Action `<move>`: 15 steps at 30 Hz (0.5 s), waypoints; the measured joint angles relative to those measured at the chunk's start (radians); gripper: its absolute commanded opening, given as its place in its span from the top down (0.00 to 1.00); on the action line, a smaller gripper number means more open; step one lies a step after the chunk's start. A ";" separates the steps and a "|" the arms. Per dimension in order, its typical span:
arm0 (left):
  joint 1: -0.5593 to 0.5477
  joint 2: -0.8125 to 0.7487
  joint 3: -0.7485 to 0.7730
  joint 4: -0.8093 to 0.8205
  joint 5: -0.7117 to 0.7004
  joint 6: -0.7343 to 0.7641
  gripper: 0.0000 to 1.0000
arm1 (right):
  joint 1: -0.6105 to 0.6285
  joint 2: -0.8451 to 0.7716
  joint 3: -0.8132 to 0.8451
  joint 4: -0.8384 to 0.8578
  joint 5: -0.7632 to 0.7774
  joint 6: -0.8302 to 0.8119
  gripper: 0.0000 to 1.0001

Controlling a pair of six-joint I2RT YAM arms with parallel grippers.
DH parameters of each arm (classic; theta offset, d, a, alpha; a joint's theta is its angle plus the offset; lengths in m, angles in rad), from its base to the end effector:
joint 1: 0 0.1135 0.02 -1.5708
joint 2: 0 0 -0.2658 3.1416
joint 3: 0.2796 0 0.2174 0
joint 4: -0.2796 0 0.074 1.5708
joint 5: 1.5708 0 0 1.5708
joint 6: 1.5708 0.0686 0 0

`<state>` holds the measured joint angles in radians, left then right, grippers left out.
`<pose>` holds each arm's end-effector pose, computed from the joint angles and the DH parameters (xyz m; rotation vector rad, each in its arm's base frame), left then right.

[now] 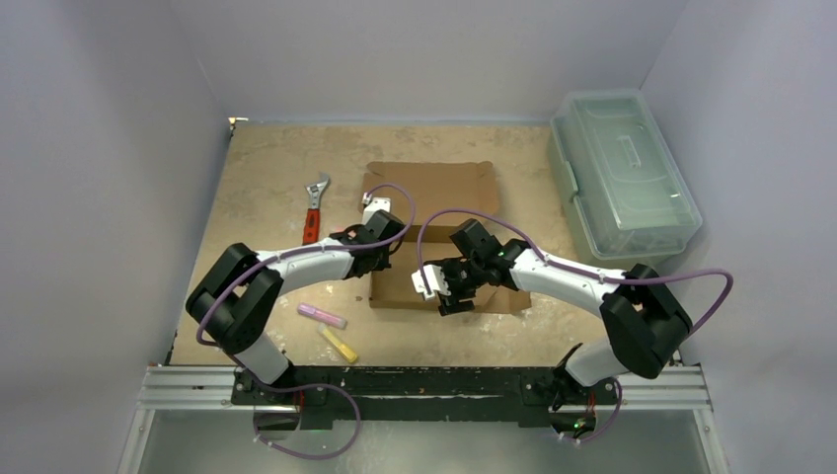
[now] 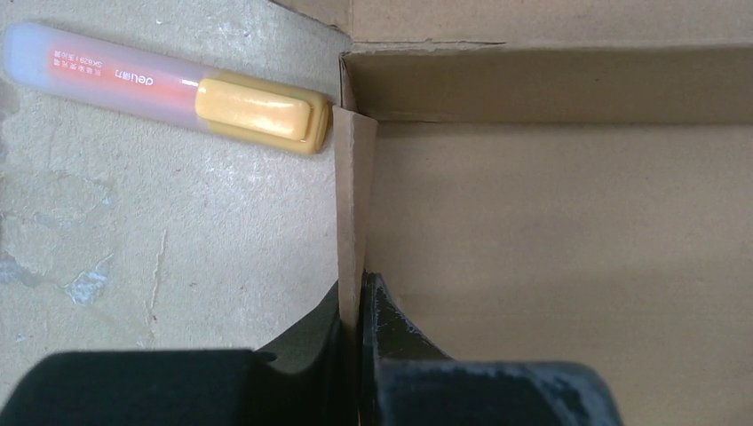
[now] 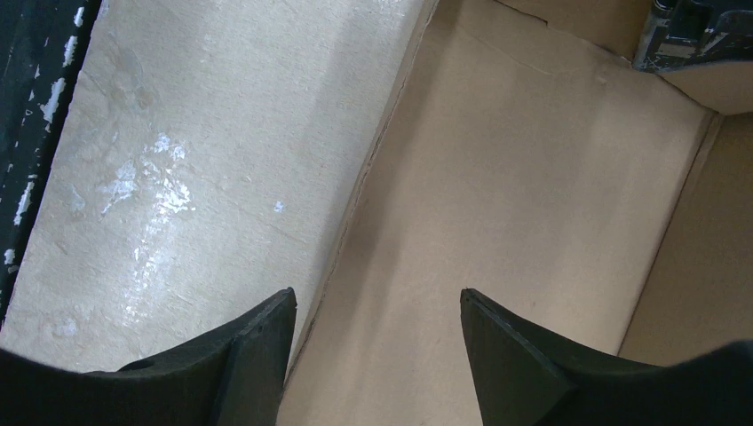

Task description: Fold the paper box

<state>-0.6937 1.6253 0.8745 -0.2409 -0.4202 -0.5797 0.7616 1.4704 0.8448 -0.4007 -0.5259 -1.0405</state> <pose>0.2508 -0.1722 0.1659 -0.0157 2.4405 -0.0138 0.1694 0.2091 0.1902 -2.0590 1.3928 0.5646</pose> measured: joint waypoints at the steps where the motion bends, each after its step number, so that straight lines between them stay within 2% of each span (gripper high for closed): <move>1: 0.000 0.000 0.000 0.000 -0.002 -0.002 1.00 | 0.000 0.000 0.000 0.000 0.000 0.000 0.29; 2: 0.000 0.000 -0.002 0.001 -0.003 -0.003 1.00 | 0.000 0.000 0.000 0.000 0.000 0.000 0.28; 3: 0.000 0.000 -0.002 0.001 -0.003 -0.003 0.95 | 0.000 0.000 0.000 0.000 0.000 0.000 0.28; 5: 0.000 0.000 -0.002 0.002 -0.002 -0.003 0.71 | 0.000 0.000 0.000 0.000 0.000 0.000 0.28; 6: 0.000 0.000 -0.002 0.001 0.002 -0.006 0.63 | 0.000 0.000 0.000 -0.002 0.000 0.000 0.28; 8: 0.000 -0.003 -0.002 -0.002 0.010 -0.005 0.53 | 0.000 0.000 0.000 -0.005 -0.003 -0.002 0.27; 15: 0.000 -0.166 -0.015 -0.048 0.069 -0.011 0.50 | -0.004 0.000 0.000 -0.011 -0.018 -0.012 0.27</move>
<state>-0.6937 1.4597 0.8597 -0.2893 -0.3508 -0.5907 0.7578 1.4704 0.8452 -0.4118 -0.5434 -1.0527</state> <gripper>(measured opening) 0.498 0.725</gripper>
